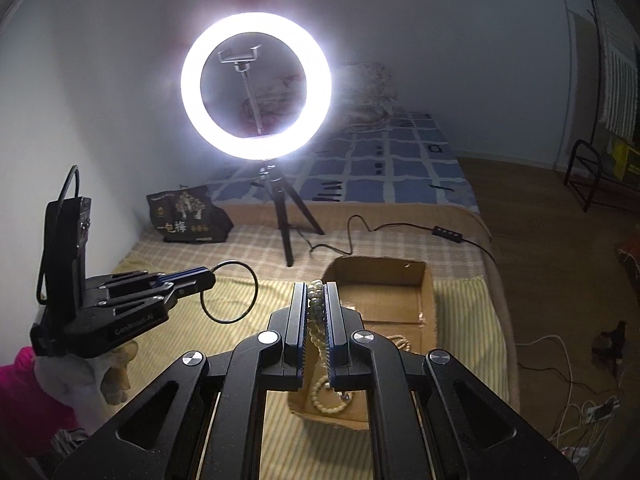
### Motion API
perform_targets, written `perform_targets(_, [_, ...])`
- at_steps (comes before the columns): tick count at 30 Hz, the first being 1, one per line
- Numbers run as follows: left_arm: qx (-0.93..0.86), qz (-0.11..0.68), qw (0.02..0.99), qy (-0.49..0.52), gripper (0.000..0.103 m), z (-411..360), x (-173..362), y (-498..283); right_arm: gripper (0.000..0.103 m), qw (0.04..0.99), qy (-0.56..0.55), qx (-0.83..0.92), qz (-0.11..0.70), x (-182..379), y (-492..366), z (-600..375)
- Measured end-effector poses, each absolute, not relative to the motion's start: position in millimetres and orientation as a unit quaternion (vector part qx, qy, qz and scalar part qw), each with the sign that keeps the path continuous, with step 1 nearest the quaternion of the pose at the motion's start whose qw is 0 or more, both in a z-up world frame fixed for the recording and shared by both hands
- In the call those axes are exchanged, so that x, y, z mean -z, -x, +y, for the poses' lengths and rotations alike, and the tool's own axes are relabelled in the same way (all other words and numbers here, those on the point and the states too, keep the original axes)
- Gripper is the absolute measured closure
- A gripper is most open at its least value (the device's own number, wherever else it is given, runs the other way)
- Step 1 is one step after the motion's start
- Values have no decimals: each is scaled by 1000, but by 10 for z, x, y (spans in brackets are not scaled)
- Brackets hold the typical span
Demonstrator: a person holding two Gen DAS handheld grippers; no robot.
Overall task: Organize jewelry
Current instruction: 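Lift and carry the pearl rope and black bangle over the box with both tools, then open the right tool to drop the pearl rope while the left tool releases the bangle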
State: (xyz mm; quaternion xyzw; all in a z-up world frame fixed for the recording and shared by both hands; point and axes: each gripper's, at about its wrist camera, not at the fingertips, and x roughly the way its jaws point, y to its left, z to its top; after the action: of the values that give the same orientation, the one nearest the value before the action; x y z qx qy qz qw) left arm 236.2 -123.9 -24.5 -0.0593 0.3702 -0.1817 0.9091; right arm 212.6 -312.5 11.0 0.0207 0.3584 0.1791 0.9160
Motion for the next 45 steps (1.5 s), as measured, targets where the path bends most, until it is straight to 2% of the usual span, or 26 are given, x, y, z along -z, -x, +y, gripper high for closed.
perform_targets(17, [196, 376, 905, 22, 102, -1897, 577, -2753, 97, 913, -38, -142, 382, 298, -2932, -3576])
perform_targets(25, [200, 383, 902, 19, 102, -1964, 730, -2829, 97, 903, -44, -141, 404, 600, -3162, -3589])
perform_targets(36, [201, 397, 896, 11, 101, -1969, 836, -2862, 95, 896, -51, -141, 417, 727, -3250, -3554])
perform_targets(37, [201, 398, 895, 8, 94, -1974, 840, -2857, 89, 896, -50, -138, 418, 728, -3249, -3547])
perform_targets(38, [200, 398, 895, 5, 76, -1975, 838, -2851, 77, 897, -48, -135, 419, 728, -3249, -3540])
perform_targets(39, [200, 396, 896, 4, 66, -1976, 836, -2839, 68, 897, -47, -129, 419, 727, -3241, -3534])
perform_targets(40, [201, 392, 898, 4, 54, -1971, 828, -2820, 52, 899, -48, -126, 417, 722, -3235, -3533])
perform_targets(41, [199, 385, 901, 3, 54, -1964, 817, -2796, 46, 901, -49, -122, 412, 710, -3217, -3535])
perform_targets(45, [198, 385, 901, -4, 54, -1966, 808, -2762, 46, 902, -49, -119, 411, 699, -3190, -3531])
